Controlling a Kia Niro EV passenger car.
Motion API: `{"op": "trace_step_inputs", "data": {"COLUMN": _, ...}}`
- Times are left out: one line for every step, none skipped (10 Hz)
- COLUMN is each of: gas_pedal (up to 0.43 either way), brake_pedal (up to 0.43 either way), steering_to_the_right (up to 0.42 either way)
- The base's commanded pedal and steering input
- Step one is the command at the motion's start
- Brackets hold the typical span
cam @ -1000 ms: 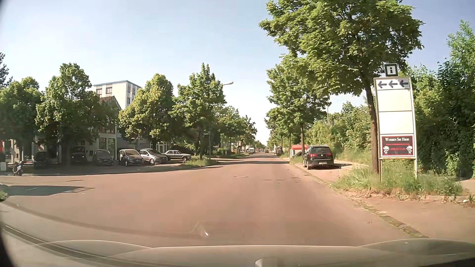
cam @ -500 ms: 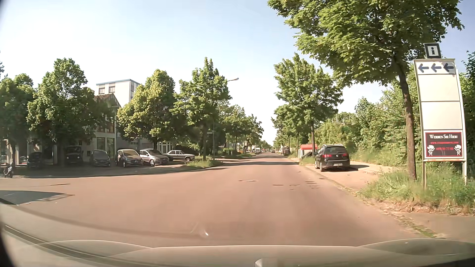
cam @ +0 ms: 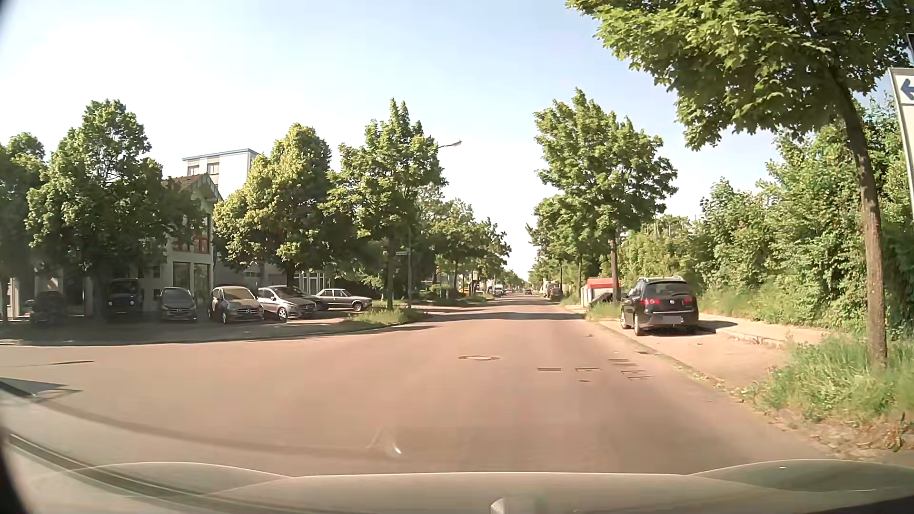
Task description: Follow the waypoints while adhering to traffic rules and regulations
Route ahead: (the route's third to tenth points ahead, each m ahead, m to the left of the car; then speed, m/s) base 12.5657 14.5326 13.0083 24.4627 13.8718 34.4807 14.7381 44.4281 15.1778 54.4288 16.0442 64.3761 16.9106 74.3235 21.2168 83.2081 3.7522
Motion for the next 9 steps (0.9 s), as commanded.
{"op": "trace_step_inputs", "data": {"gas_pedal": 0.0, "brake_pedal": 0.073, "steering_to_the_right": 0.035}}
{"op": "trace_step_inputs", "data": {"gas_pedal": 0.0, "brake_pedal": 0.073, "steering_to_the_right": 0.038}}
{"op": "trace_step_inputs", "data": {"gas_pedal": 0.0, "brake_pedal": 0.073, "steering_to_the_right": 0.038}}
{"op": "trace_step_inputs", "data": {"gas_pedal": 0.0, "brake_pedal": 0.079, "steering_to_the_right": 0.036}}
{"op": "trace_step_inputs", "data": {"gas_pedal": 0.0, "brake_pedal": 0.079, "steering_to_the_right": 0.032}}
{"op": "trace_step_inputs", "data": {"gas_pedal": 0.0, "brake_pedal": 0.091, "steering_to_the_right": 0.024}}
{"op": "trace_step_inputs", "data": {"gas_pedal": 0.0, "brake_pedal": 0.104, "steering_to_the_right": 0.016}}
{"op": "trace_step_inputs", "data": {"gas_pedal": 0.0, "brake_pedal": 0.104, "steering_to_the_right": 0.01}}
{"op": "trace_step_inputs", "data": {"gas_pedal": 0.0, "brake_pedal": 0.104, "steering_to_the_right": 0.006}}
